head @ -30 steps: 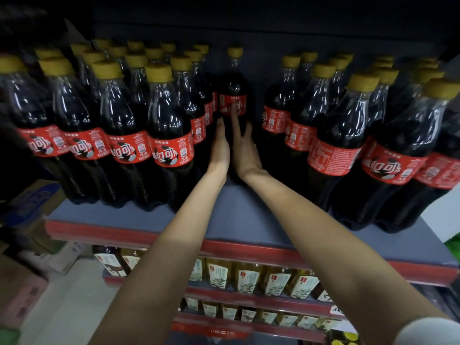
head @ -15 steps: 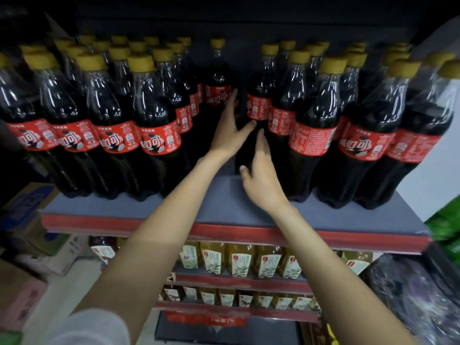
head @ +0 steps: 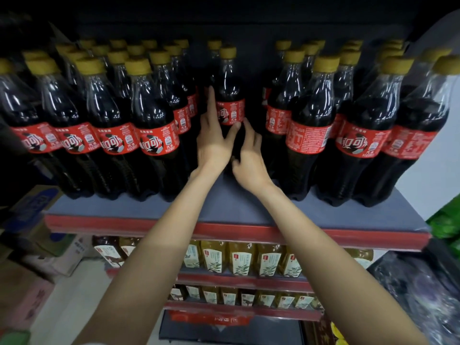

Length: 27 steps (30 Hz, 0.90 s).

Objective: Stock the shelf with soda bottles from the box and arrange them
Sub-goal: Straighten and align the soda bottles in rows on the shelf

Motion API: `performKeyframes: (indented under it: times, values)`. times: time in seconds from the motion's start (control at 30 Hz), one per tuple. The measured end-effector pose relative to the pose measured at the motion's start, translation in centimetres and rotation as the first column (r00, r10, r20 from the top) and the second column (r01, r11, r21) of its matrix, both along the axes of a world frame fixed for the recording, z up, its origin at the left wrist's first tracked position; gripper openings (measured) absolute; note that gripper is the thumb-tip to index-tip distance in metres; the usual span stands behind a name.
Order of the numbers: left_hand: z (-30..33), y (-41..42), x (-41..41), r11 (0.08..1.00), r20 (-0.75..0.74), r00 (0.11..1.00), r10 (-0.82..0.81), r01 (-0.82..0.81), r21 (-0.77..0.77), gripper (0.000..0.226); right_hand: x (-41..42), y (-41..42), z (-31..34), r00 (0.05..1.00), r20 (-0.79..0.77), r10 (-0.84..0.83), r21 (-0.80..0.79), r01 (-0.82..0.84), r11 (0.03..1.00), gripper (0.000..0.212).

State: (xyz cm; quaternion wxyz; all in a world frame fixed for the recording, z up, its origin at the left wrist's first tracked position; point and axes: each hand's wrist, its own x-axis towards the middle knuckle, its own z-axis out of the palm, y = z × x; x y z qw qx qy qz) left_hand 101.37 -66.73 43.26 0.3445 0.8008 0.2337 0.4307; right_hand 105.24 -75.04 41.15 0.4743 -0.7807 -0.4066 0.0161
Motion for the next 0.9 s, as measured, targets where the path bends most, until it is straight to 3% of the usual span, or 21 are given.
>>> performKeyframes:
  times: [0.13, 0.47, 0.9]
  values:
    - [-0.1, 0.4, -0.6, 1.0, 0.021, 1.0, 0.022, -0.022, 0.006, 0.077, 1.0, 1.4, 0.2, 0.998, -0.049, 0.027, 0.059, -0.024, 0.998, 0.079]
    - [-1.6, 0.0, -1.0, 0.959, 0.135, 0.991, -0.013, 0.05, -0.28, 0.061, 2.3, 3.7, -0.1, 0.995, -0.101, 0.024, 0.1, -0.014, 0.995, 0.061]
    - [-1.3, -0.3, -1.6, 0.969, 0.074, 0.997, -0.016, 0.034, -0.244, 0.065, 2.1, 2.8, 0.7, 0.989, -0.052, 0.137, -0.016, -0.138, 0.99, 0.07]
